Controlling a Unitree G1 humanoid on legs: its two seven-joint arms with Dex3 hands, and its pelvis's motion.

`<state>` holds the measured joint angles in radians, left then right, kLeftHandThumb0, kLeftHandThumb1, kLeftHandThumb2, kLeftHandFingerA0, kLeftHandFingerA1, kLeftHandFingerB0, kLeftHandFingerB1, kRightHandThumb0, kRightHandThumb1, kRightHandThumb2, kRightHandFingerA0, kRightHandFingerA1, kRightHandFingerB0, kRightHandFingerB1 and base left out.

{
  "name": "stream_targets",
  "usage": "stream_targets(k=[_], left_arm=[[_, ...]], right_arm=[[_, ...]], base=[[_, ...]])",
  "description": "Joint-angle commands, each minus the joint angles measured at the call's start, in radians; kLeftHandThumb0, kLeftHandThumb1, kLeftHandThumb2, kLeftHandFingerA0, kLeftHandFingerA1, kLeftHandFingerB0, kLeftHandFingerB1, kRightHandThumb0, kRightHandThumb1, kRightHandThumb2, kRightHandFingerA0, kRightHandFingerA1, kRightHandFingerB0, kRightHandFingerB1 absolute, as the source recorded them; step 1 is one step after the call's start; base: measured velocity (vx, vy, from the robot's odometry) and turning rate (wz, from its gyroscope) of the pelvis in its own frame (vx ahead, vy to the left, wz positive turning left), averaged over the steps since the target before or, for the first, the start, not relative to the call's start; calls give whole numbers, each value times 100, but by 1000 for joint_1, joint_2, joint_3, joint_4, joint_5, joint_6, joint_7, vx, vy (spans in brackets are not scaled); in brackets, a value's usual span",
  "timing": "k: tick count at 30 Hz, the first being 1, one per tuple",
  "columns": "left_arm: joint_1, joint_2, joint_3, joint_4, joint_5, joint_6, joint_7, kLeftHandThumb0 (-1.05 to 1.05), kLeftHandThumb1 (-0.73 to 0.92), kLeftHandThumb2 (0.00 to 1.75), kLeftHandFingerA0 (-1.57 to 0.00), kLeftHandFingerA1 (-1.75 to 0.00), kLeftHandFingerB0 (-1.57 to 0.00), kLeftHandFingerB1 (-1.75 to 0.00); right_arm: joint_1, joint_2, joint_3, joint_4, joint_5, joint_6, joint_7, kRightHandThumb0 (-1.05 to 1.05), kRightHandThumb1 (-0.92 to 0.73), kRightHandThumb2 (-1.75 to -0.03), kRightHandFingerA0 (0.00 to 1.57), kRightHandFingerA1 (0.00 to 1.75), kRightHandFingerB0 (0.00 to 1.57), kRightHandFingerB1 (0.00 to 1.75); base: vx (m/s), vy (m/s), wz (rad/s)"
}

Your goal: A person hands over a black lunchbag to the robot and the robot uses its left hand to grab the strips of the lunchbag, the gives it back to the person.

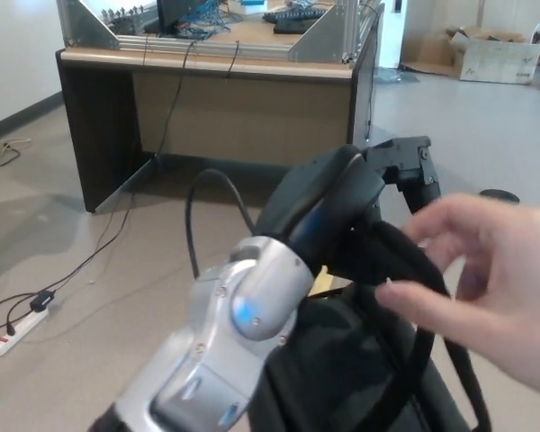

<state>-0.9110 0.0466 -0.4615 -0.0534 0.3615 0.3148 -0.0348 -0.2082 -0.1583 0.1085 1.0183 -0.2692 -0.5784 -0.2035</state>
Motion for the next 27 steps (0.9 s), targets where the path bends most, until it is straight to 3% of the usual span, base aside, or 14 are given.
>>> stream_targets(k=[1,5,7,10,16,27], left_arm=[[-104,-164,26,340,155,-458,601,-20,62,53,-74,-175,-58,-175],[-61,-141,29,309,178,-460,613,-16,62,55,-77,-175,-55,-175],[-57,-120,38,307,201,-460,650,-18,60,56,-82,-175,-65,-168],[-52,-102,70,292,199,-460,667,-16,61,55,-79,-175,-57,-173],[-49,-56,201,244,126,-558,680,-13,64,53,-73,-175,-58,-175],[38,71,352,150,133,-598,696,-16,66,56,-79,-175,-59,-175]], right_arm=[[-14,-35,4,-3,4,-3,49,-39,-64,-59,56,46,44,40],[-17,-33,7,-2,1,0,48,-39,-64,-59,57,46,45,40],[-16,-31,6,1,6,1,56,-39,-65,-59,56,46,44,40],[-21,-35,0,6,12,0,58,-39,-65,-59,57,46,46,40],[-32,-29,-2,17,7,6,44,-39,-65,-58,59,46,47,41],[-8,-34,0,5,7,2,53,-40,-66,-59,57,46,46,41]], base=[[0,0,0],[0,0,0],[0,0,0],[0,0,0],[0,0,0],[0,0,0]])
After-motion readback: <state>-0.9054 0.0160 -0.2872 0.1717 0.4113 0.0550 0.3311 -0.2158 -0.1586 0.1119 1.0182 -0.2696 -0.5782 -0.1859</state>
